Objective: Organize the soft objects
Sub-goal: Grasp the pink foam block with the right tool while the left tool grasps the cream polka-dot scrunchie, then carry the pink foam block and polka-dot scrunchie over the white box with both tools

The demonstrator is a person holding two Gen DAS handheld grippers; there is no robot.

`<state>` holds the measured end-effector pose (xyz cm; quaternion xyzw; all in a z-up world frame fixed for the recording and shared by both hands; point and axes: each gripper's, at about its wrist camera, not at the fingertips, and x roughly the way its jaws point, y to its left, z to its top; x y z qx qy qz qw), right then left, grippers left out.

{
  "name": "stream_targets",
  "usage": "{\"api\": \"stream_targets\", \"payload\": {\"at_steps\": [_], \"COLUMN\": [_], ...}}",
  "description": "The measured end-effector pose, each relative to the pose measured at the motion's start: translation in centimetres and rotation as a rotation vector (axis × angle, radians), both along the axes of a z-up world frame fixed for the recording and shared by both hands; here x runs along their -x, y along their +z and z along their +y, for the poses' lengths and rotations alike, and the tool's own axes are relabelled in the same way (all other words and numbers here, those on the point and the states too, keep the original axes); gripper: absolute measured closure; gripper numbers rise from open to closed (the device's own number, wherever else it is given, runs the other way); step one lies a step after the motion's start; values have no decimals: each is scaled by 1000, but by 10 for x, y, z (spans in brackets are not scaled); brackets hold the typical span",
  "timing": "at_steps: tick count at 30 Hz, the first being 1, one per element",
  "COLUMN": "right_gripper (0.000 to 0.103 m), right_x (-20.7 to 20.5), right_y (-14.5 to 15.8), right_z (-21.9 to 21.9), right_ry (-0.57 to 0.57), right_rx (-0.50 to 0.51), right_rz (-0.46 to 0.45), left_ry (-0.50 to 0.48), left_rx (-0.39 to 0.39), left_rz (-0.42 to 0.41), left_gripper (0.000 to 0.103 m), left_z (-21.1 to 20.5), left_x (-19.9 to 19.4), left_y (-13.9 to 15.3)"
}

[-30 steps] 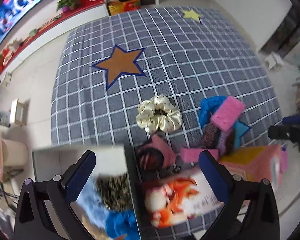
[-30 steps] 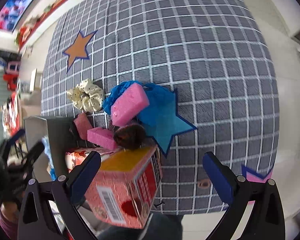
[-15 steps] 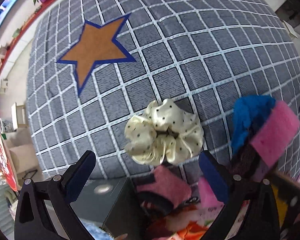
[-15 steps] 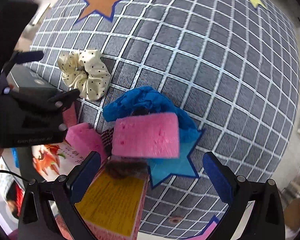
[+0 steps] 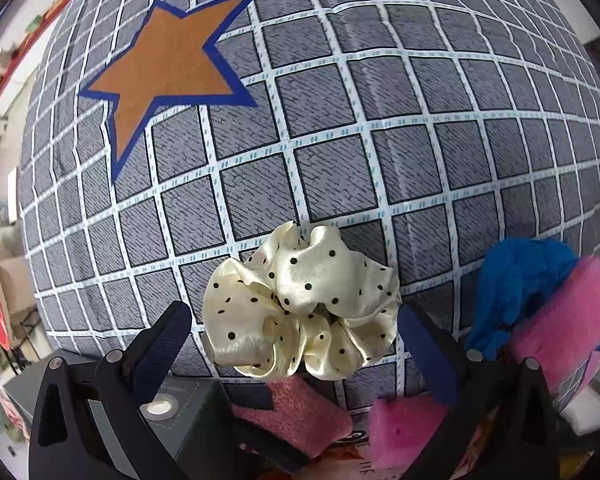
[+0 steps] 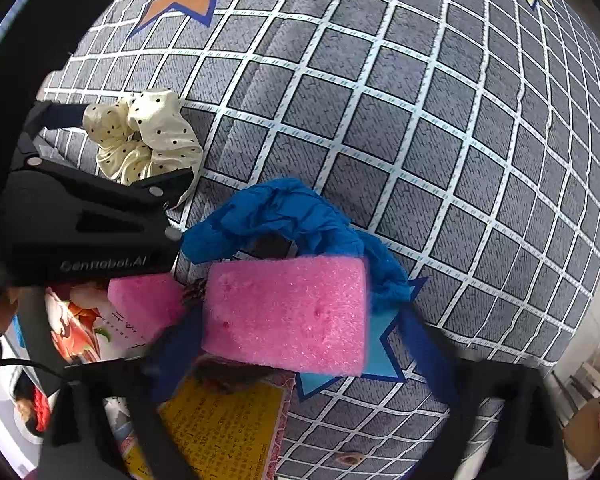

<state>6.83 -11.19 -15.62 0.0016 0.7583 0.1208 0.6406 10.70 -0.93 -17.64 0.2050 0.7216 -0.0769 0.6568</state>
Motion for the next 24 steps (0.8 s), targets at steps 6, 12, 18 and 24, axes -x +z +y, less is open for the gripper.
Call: {"api": "stream_targets", "payload": {"at_steps": [6,12,18,24], "right_gripper": [32,32,32,32], "right_x": [1,6,26,53], "right_y": [15,27,45,62], "right_z": [-47,-104,-129,-129], "right_ry": [-120,-315,-399,-458], "right_rx": [-86,-134,-120,-107], "right_rz": [-52,-69,-95,-114], "left_ry": [33,37,22,-8], "left_rx": [21,56,67,98], "left_rz": [15,11,-55,-149], "left_gripper": [4,20,62,63], "left_z": [15,13,6,5], "left_x": [-9,3,7,24], "left_y": [-18,-20,-3,33]}}
